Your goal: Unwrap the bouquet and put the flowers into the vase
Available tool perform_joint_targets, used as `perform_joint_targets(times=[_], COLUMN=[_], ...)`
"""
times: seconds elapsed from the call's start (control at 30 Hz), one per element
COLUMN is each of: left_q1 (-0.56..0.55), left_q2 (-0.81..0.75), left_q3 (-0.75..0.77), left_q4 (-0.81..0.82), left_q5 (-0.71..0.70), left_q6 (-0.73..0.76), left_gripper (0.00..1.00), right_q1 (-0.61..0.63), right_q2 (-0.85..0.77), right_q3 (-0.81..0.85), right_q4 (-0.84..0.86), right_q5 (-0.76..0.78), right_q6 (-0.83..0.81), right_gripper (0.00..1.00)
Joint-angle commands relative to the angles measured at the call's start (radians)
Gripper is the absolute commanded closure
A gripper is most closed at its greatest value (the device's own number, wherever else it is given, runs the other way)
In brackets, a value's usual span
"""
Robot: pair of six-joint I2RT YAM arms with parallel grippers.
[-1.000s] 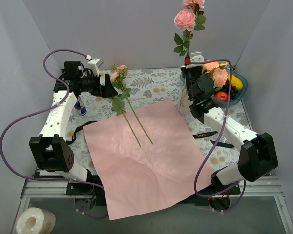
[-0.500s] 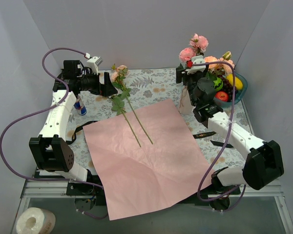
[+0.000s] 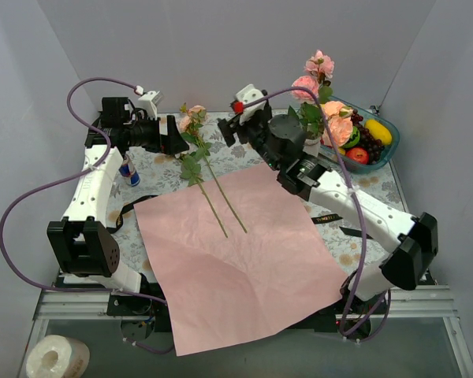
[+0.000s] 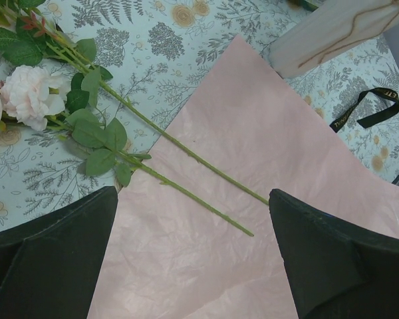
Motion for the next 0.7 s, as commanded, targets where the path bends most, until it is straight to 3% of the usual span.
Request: perform_joint_targets(times=[0.0, 0.13, 0.4, 0.67], left_q1=[0.056, 0.107, 0.183, 0.19], left_q2=[0.02, 0.05, 0.034, 0.021], left_q3=[0.029, 0.043, 0.037, 0.034], left_q4=[0.009, -0.007, -0.025, -0.042], left_q5=[-0.014, -0.017, -0.015, -0.002], left_q6=[-0.04, -0.06, -0.037, -0.022], left_gripper=[0.02, 0.02, 0.02, 0.02], right_q1=[-0.003, -0.004, -0.041, -0.08], right_q2=[0.21, 0.429, 0.751, 0.864], right_q3=[0.089, 0.275, 0.529, 0.58], right_q4=[-0.282, -0.472, -0.591, -0.604], right_q5=[-0.112, -0.189, -0.301, -0.338], right_q6=[0.067, 0.107, 0.2, 0.279], right_gripper=[0.15, 0.18, 0.21, 0.27])
